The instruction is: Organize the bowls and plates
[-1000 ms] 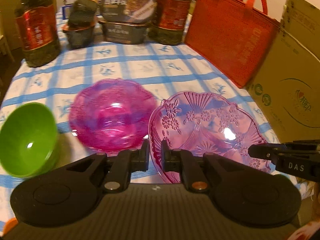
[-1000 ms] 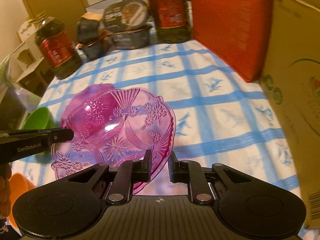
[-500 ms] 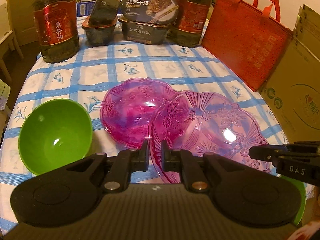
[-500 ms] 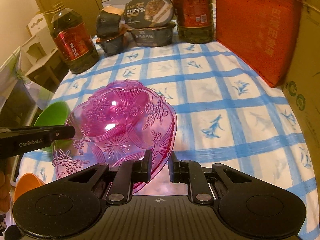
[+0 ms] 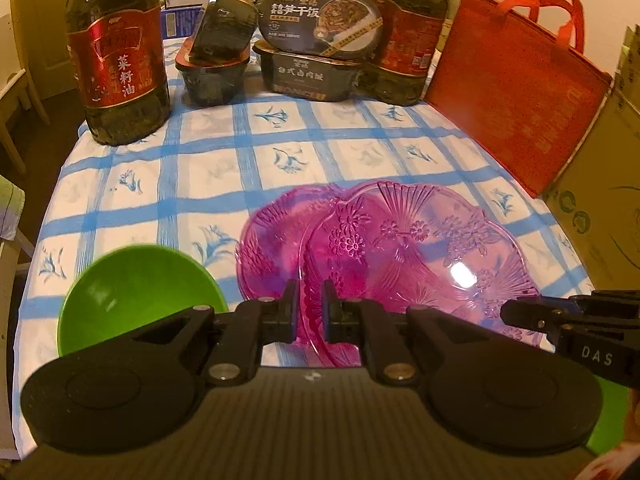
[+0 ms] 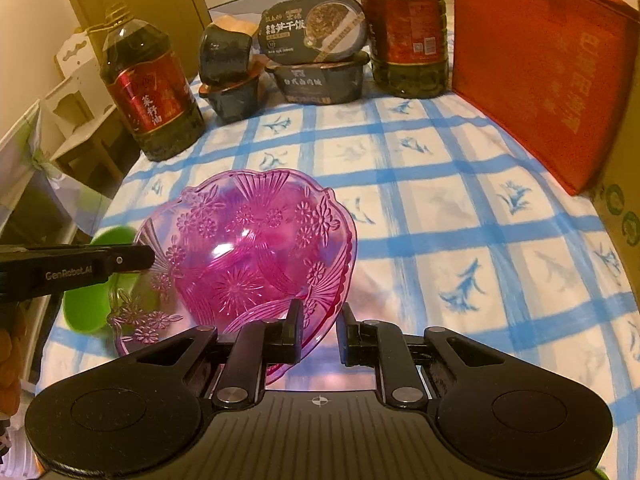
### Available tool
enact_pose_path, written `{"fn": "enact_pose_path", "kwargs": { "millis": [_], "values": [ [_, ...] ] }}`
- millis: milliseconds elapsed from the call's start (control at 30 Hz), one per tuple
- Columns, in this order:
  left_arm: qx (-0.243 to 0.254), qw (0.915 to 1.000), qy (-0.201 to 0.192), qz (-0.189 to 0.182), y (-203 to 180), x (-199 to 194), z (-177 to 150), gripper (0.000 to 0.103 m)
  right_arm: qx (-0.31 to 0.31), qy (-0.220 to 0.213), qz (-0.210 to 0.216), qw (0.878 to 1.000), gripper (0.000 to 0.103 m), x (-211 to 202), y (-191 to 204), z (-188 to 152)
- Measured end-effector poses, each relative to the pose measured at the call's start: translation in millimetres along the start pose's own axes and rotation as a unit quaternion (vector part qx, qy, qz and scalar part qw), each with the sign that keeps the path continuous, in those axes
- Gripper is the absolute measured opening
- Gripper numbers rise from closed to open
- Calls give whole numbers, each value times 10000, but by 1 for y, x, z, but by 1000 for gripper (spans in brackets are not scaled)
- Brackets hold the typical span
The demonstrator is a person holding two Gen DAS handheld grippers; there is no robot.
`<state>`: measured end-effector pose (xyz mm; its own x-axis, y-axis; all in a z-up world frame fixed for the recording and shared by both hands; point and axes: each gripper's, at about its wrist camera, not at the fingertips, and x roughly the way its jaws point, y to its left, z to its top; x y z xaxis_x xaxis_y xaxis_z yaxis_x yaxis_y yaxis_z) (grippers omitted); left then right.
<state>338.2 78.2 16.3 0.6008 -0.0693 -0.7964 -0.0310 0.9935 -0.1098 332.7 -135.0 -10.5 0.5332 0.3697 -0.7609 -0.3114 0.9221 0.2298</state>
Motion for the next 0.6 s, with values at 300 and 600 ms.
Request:
{"fn": "enact_pose_path", "kwargs": {
  "millis": [300,600],
  "values": [
    [95,9999,88,83,21,31,27,10,98,18,40,9999,17,37,5,20],
    [254,9992,286,149,33,63,37,10,143,134,37,9998,17,69,5,24]
  ]
}}
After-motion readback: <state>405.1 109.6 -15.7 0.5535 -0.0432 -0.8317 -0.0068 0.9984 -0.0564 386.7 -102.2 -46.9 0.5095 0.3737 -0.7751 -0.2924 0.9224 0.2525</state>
